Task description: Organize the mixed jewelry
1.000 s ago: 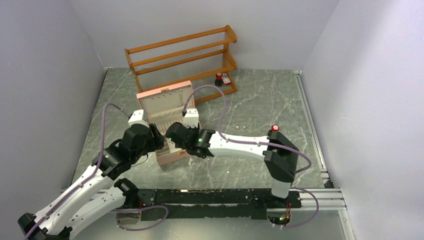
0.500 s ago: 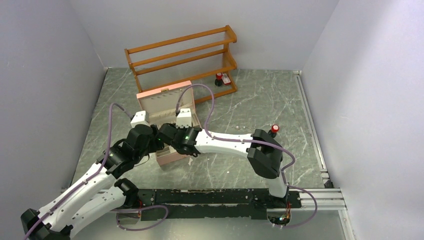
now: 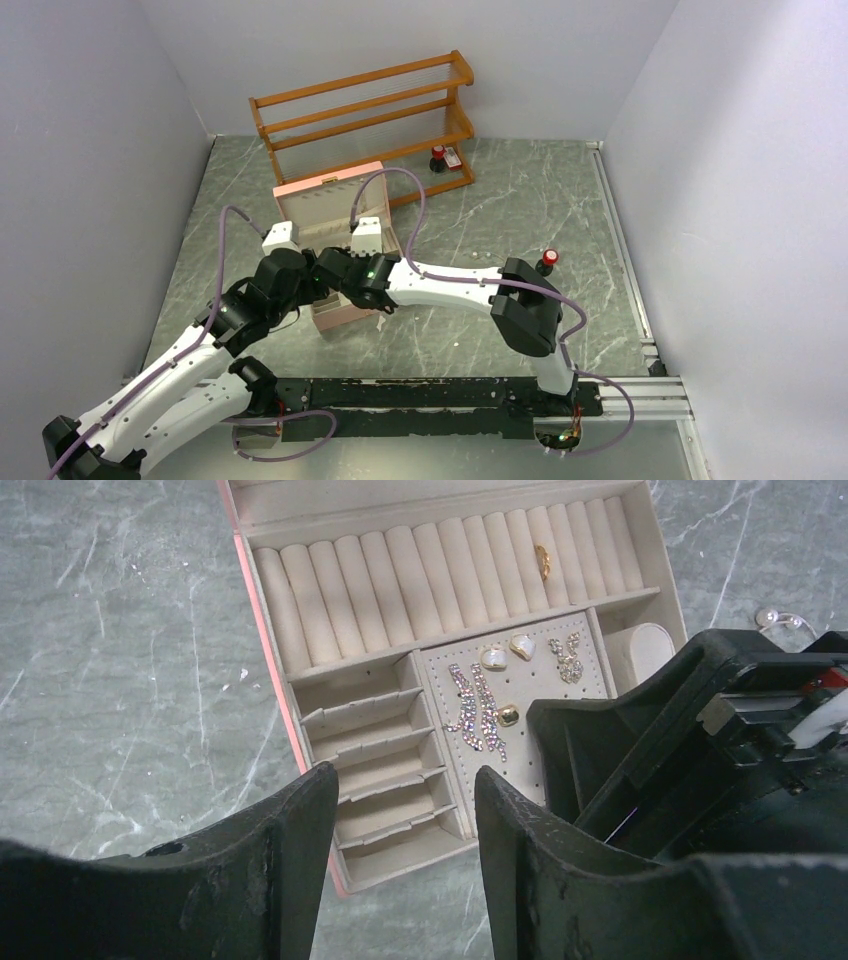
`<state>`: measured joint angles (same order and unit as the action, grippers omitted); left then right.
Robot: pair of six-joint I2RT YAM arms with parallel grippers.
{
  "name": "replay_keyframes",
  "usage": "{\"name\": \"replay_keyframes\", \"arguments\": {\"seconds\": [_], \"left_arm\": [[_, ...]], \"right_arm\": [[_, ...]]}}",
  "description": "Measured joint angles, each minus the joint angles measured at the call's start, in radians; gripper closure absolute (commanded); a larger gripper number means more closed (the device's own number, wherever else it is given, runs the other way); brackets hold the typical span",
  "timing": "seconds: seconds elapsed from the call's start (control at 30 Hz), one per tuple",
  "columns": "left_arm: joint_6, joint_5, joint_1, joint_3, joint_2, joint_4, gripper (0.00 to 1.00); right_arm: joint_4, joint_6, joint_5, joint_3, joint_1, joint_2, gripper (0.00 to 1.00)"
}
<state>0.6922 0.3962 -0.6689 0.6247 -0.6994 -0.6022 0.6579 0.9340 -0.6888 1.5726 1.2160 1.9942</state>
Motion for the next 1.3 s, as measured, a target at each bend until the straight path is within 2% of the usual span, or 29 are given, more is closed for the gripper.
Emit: {"name": "replay_keyframes", "arguments": {"seconds": [0.4,0.73,0.9,1.03,1.3], "left_arm": [[0.000,0.000,0.000,0.000,-0.005,0.000,0.43],[0.000,0.000,0.000,0.000,-0.009,0.006,0.43],[0.000,0.000,0.000,0.000,-0.012,0.008,0.43],[0.000,-0.001,0.000,0.000,-0.012,0.010,0.42],[-0.001,-0.005,0.000,0.000,-0.013,0.014,0.42]], "right_arm": [[0.002,0.001,-0.006,-0.001,0.000,0.001,0.80],[-0.027,-0.016,-0.002,-0.032,0.000,-0.019,0.80],[-0.141,-0.107,0.048,-0.149,0.000,-0.100,0.77],[-0.267,-0.239,0.137,-0.248,-0.009,-0.182,0.76],[-0.431,-0.447,0.303,-0.333,-0.065,-0.247,0.74]]}}
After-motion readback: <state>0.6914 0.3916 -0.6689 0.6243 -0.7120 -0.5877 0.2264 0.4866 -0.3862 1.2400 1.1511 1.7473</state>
